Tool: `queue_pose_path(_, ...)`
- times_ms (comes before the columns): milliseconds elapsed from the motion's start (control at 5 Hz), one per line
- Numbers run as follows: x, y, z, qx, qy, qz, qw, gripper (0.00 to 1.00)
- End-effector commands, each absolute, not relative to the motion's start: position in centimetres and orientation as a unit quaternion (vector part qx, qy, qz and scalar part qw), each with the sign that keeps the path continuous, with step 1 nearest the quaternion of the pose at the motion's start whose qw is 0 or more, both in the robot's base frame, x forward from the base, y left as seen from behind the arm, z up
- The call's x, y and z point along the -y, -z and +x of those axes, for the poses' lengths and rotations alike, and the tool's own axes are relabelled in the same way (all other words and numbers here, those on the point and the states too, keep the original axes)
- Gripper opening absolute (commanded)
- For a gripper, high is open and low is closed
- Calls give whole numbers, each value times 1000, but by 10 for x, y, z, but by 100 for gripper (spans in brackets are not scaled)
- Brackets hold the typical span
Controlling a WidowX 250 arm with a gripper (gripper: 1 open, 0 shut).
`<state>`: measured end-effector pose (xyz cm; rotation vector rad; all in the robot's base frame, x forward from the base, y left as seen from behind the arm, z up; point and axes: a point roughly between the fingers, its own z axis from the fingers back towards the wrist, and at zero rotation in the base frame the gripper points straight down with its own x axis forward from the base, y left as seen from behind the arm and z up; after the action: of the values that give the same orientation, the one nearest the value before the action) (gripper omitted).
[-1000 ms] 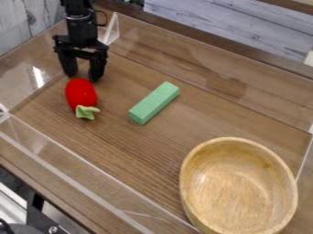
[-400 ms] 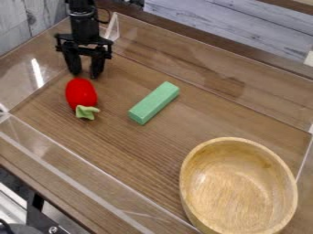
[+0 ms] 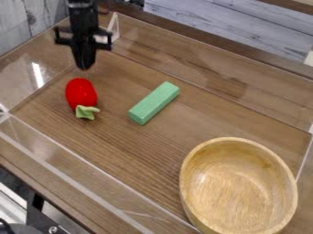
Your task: Move the red object to the right side of the table
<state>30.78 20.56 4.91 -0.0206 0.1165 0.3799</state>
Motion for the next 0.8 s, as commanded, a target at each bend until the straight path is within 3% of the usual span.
queue_pose_path(0, -209, -80, 308, -12, -233, -1, 972, 0)
queue_pose_path(200, -212, -83, 304, -15, -211, 0, 977, 100)
queue_pose_path(400, -215, -78, 301, -23, -189, 3, 982, 100)
queue_pose_path(600, -212, -52, 293, -30, -198, 5, 980, 0)
